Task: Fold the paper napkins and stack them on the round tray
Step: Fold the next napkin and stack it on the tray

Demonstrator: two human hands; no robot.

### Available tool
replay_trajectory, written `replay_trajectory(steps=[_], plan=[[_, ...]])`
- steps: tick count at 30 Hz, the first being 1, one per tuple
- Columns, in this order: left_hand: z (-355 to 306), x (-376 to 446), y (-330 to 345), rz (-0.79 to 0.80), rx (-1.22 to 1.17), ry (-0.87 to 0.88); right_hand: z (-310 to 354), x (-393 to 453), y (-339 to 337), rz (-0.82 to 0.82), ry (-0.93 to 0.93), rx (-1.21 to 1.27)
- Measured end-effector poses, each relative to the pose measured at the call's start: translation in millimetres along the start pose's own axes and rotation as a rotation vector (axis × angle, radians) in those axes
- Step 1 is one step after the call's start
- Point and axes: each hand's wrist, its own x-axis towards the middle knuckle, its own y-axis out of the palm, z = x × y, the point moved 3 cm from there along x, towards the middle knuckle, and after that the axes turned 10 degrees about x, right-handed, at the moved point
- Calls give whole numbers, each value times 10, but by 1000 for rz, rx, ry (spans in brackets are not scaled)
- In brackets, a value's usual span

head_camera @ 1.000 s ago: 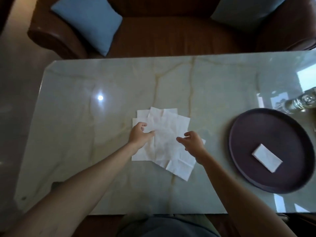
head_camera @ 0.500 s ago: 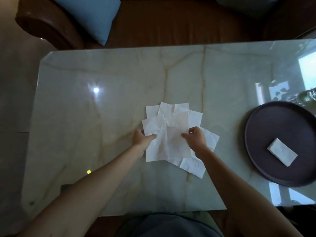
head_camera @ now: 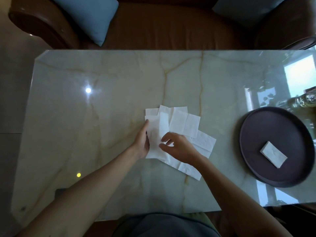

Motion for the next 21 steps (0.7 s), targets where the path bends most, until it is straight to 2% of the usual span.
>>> replay_trajectory(steps=[3, 8, 10, 13, 17, 21], plan=[[1, 8, 0, 16, 52, 20, -16, -41, 8, 16, 73, 101], [63, 20, -33, -163, 239, 79, -235, -98, -90, -175, 204, 109], [56, -27, -14, -187, 252, 91, -302, -141, -135, -249, 253, 194], [-30, -148, 34, -112, 250, 131, -331, -190, -206, -346, 272, 396], [-192, -391, 90, 21, 290, 209, -230, -175, -320, -322, 248, 695], [-332, -551, 125, -11, 385, 318, -19, -149, -414, -298, 181, 800]])
